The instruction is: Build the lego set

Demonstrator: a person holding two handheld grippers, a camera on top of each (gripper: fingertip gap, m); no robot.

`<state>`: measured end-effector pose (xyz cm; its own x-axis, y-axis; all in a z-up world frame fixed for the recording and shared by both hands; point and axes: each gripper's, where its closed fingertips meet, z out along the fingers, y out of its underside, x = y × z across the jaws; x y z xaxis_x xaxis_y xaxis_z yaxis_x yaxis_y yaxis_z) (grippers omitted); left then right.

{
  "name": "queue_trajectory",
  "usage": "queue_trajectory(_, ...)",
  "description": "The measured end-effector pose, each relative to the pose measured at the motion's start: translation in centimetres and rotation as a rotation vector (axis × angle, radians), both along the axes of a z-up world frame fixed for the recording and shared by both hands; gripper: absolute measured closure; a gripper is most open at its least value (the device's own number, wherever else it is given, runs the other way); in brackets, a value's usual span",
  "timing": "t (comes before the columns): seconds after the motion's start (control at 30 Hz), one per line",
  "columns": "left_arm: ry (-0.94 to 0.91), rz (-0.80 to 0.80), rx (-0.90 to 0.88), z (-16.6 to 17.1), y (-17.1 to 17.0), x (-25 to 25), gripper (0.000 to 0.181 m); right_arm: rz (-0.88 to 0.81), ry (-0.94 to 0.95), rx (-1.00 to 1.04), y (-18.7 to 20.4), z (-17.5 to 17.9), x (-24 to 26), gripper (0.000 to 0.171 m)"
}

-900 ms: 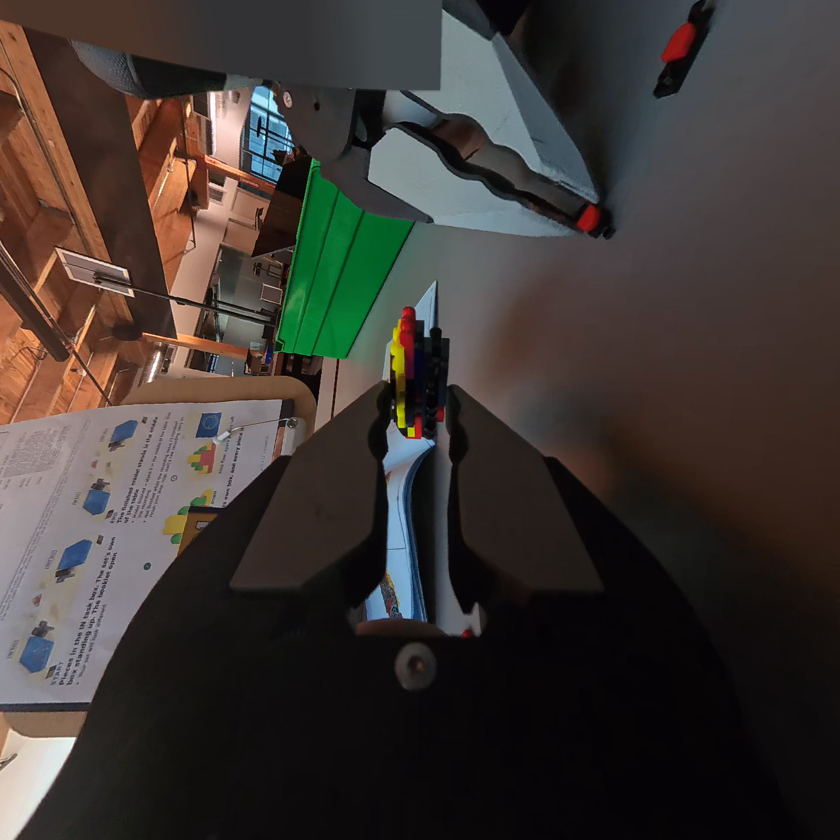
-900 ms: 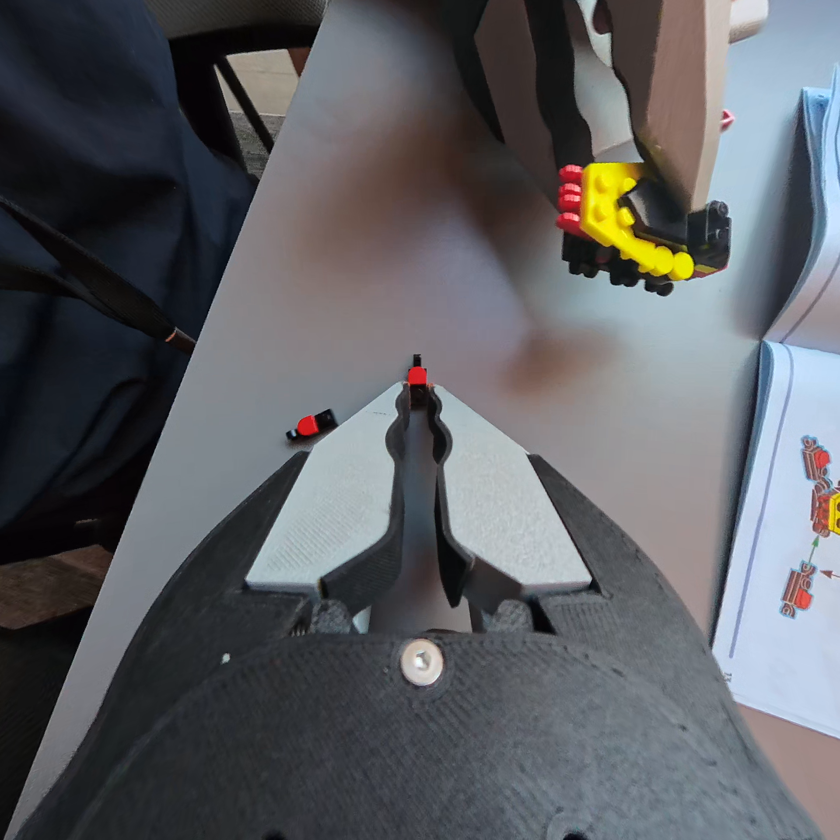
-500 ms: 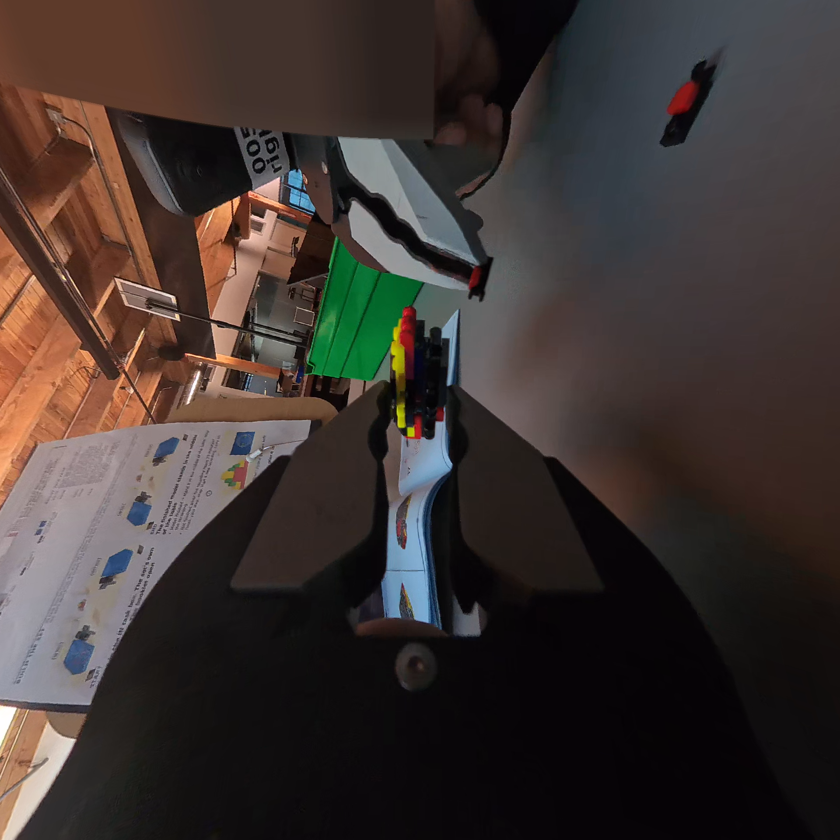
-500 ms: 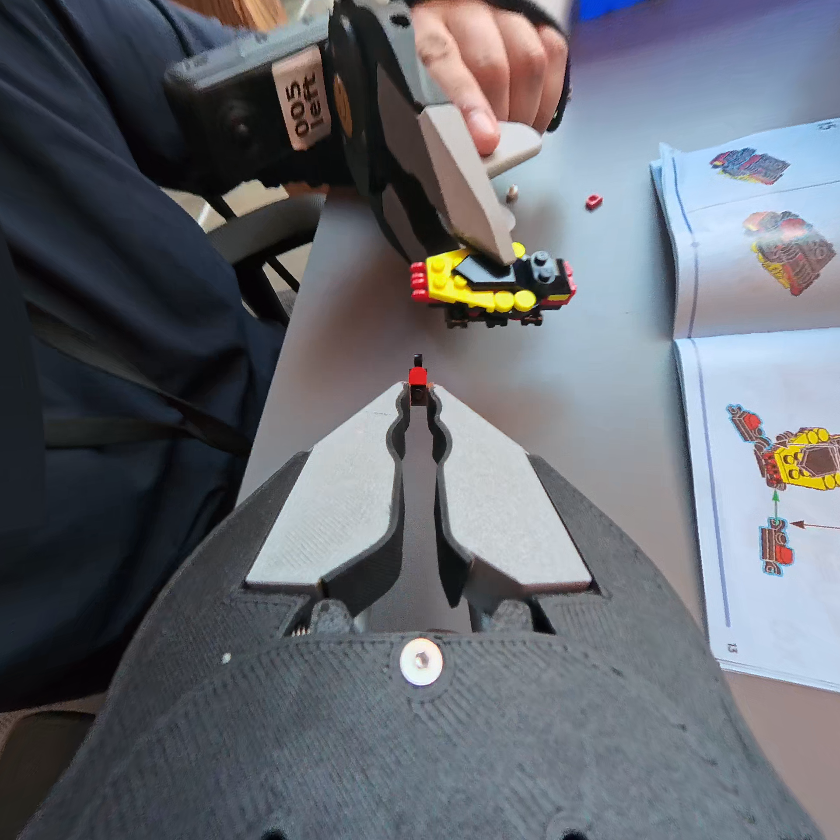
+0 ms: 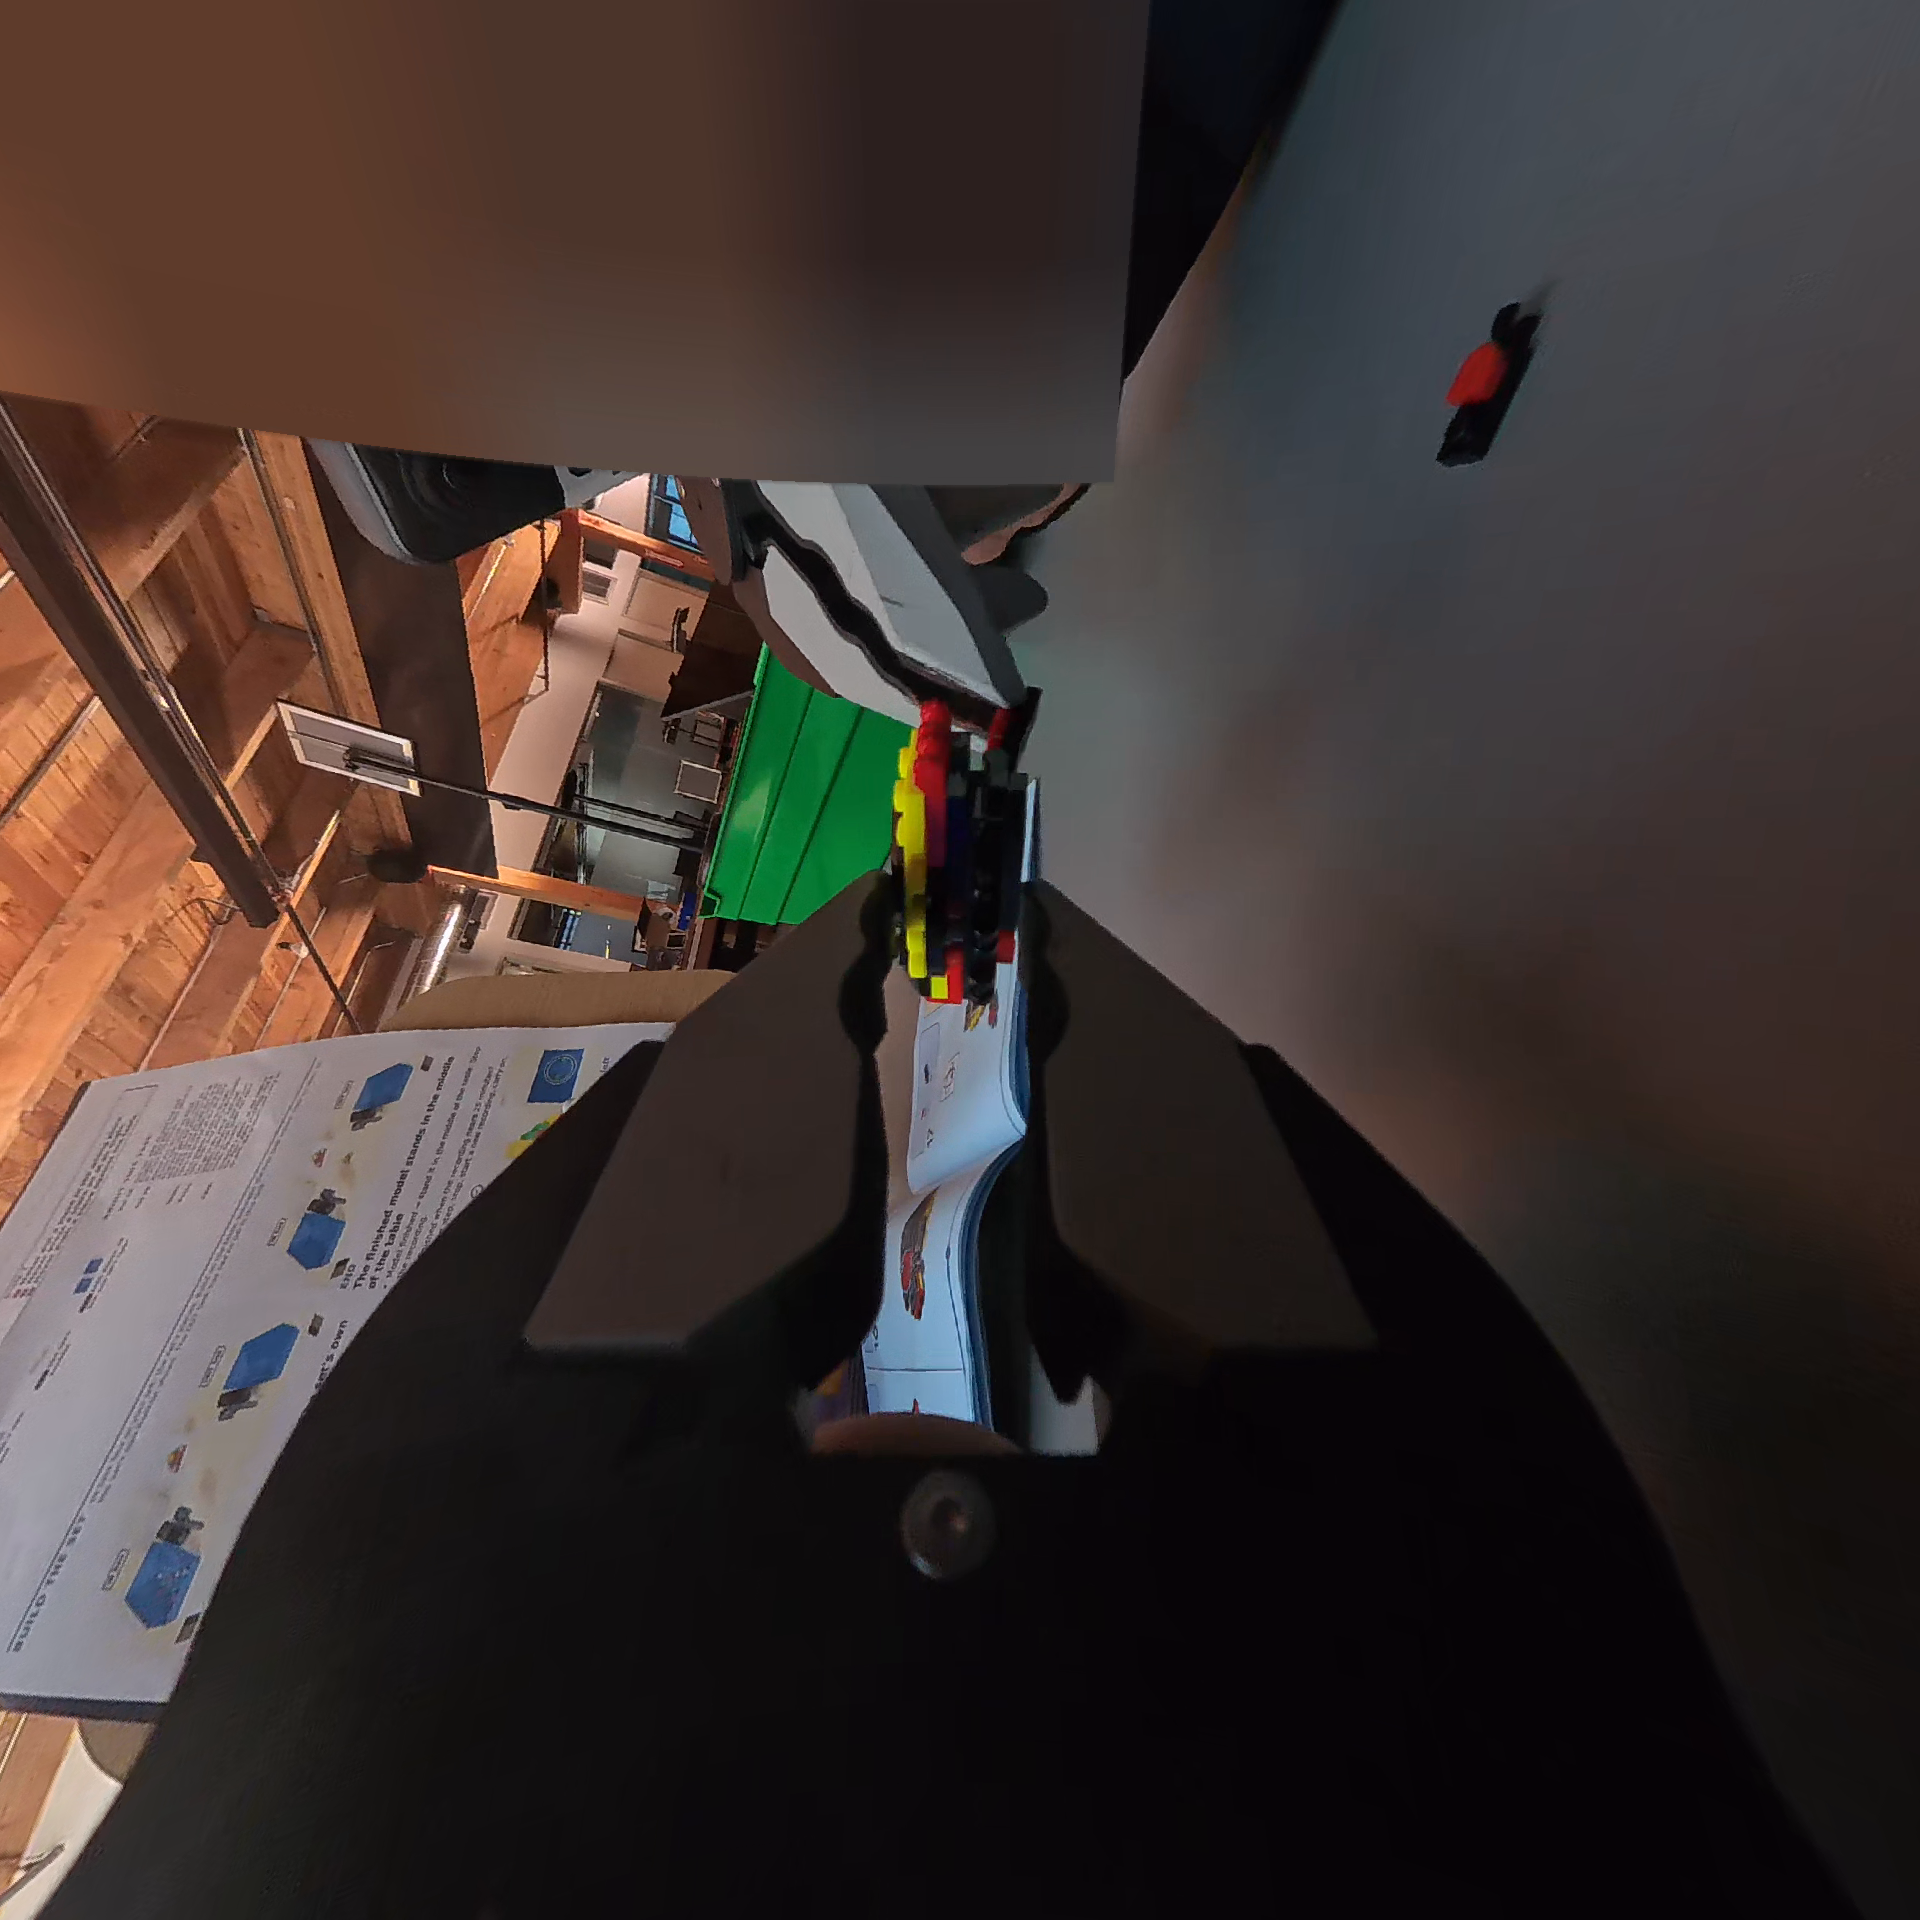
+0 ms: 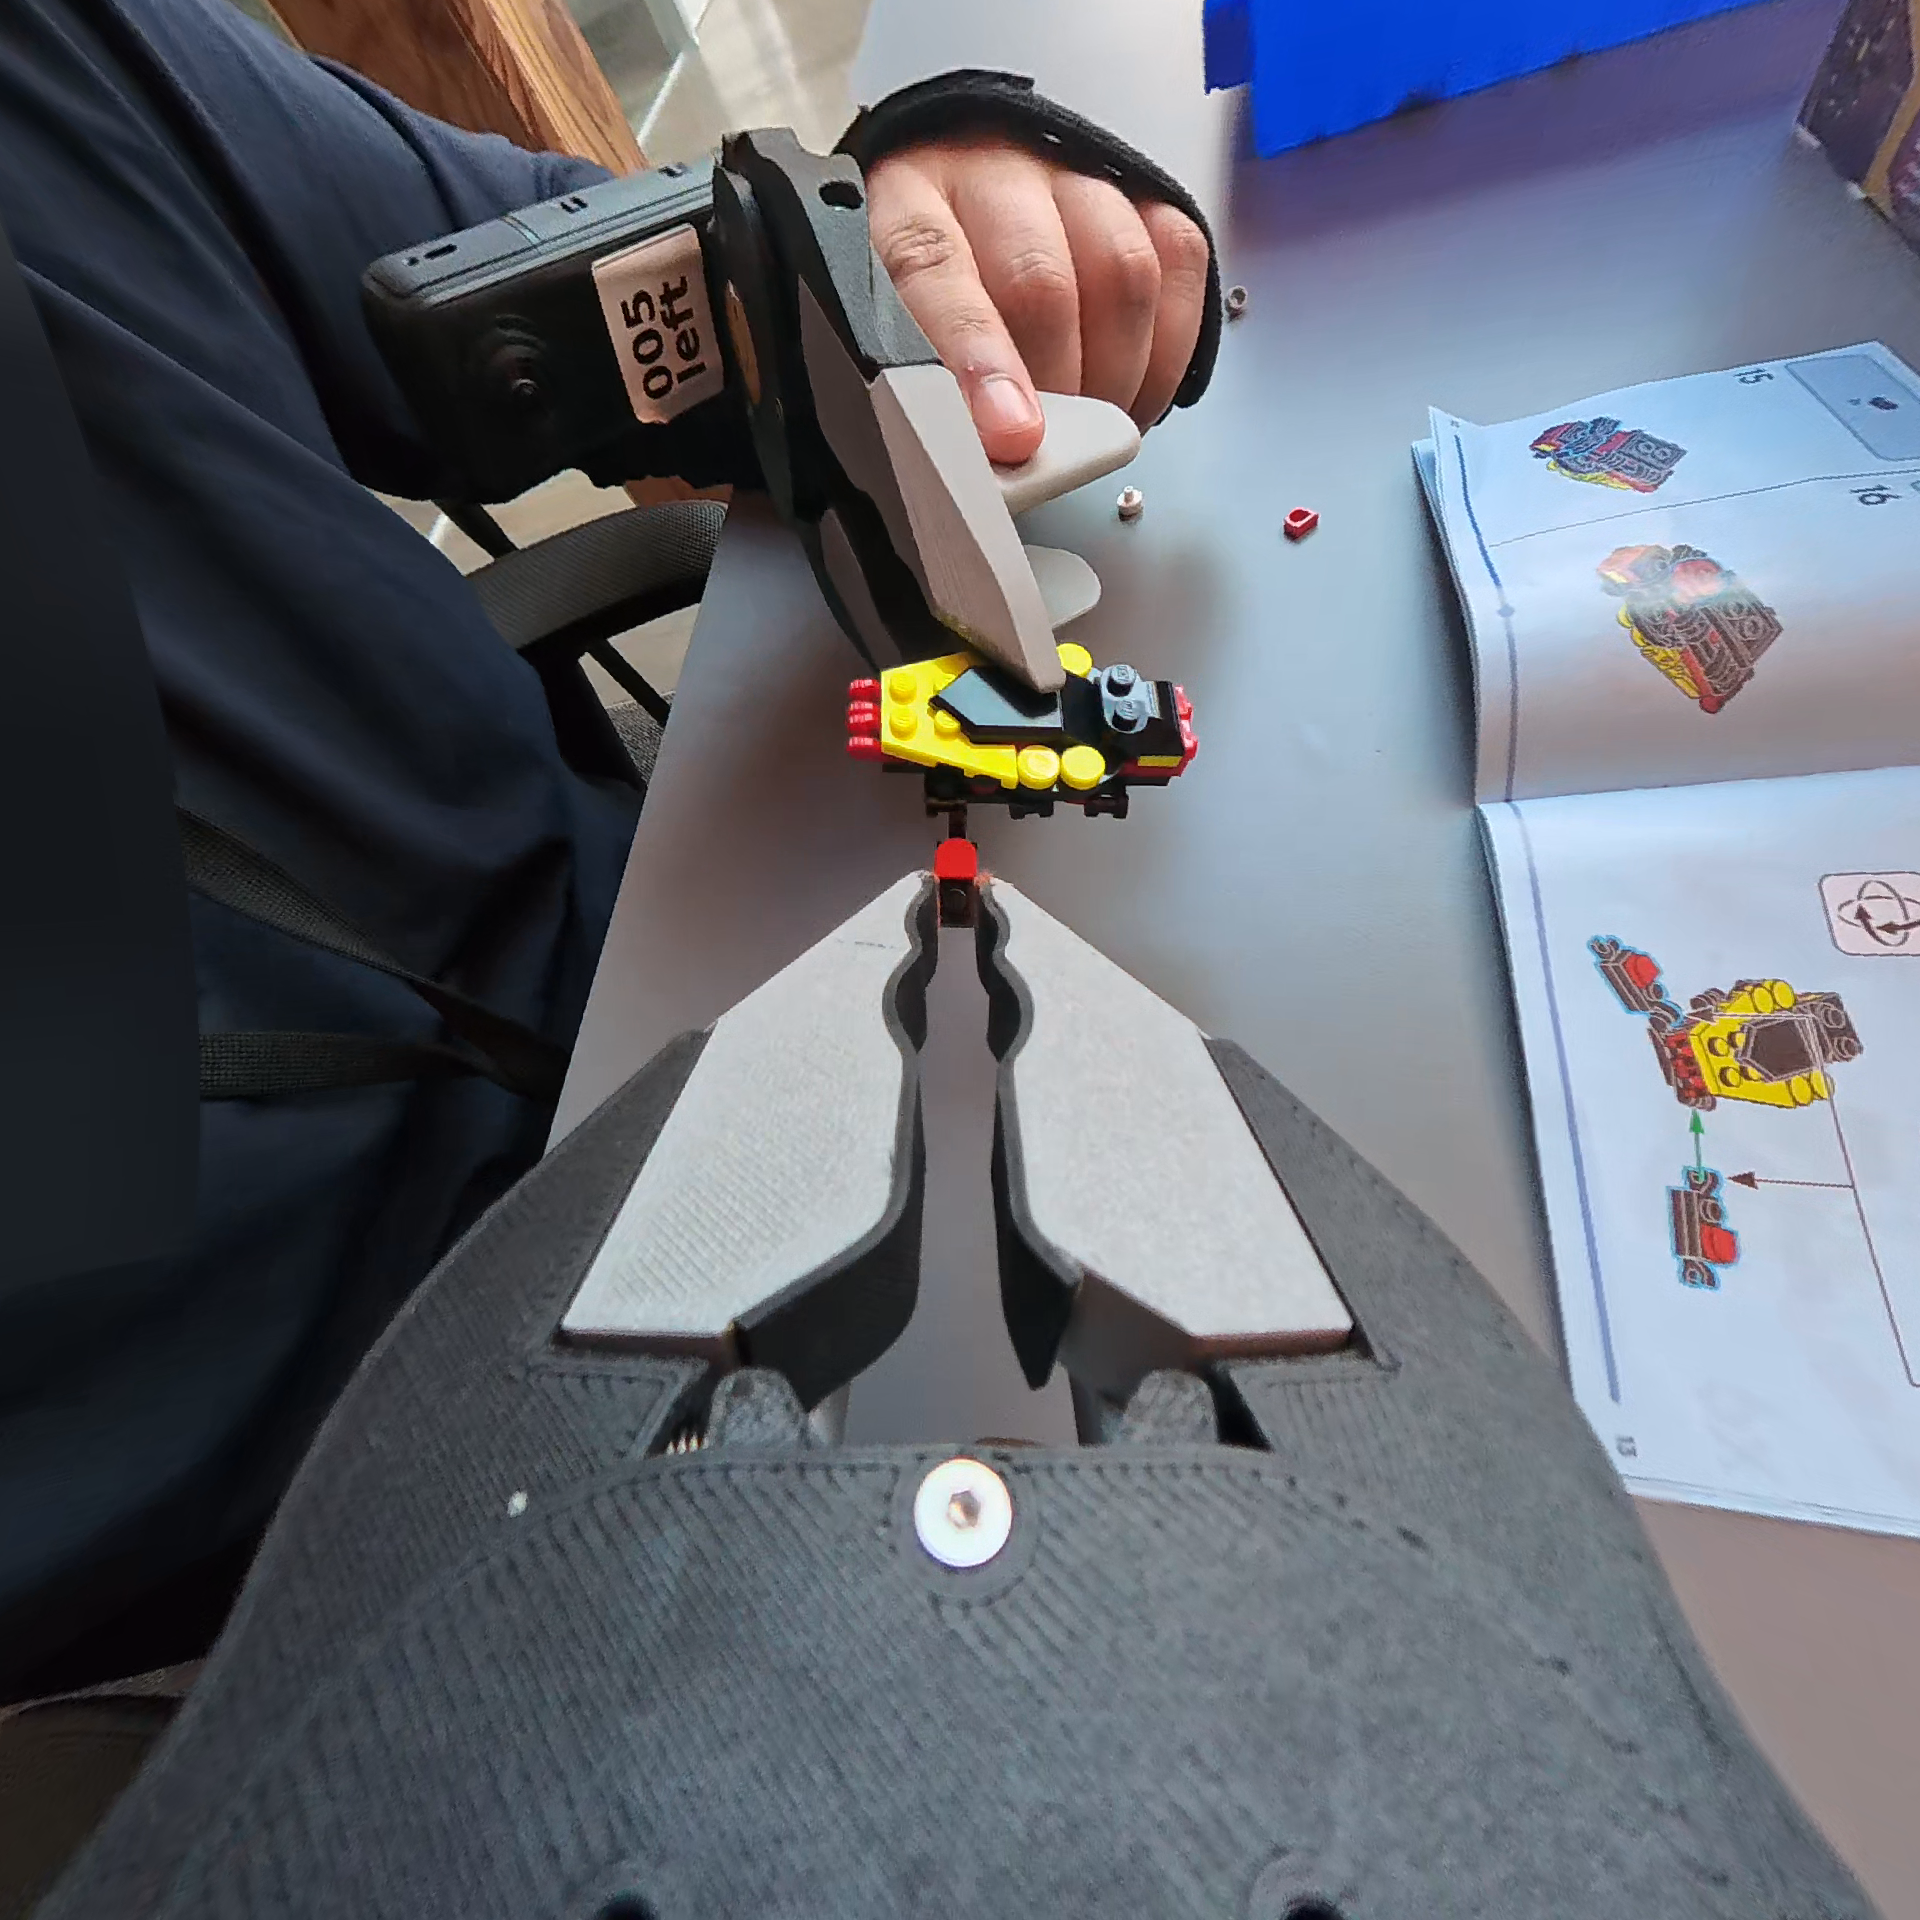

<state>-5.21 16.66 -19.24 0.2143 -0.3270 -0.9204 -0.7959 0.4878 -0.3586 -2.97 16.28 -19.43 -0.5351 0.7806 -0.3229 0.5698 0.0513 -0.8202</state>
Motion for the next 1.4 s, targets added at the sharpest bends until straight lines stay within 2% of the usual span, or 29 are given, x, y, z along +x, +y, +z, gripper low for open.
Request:
queue_trajectory(0.97, 0.082, 0.031, -0.023, -1.3, 0.1, -0.1, 0.161, -0.008, -0.013, -0.035, 0.1, -0.4, -0.3, 0.169)
queue_trajectory(1.27, 0.301, 0.030, -0.019, -4.4, 0.0, 0.0, 0.161, -0.004, -0.090, 0.099, 0.1, -3.5, -0.4, 0.169)
queue_trajectory(1.4, 0.337, 0.033, -0.002, -4.6, 0.1, 0.0, 0.160, -0.004, -0.096, 0.138, 0.2, -4.0, -0.3, 0.169)
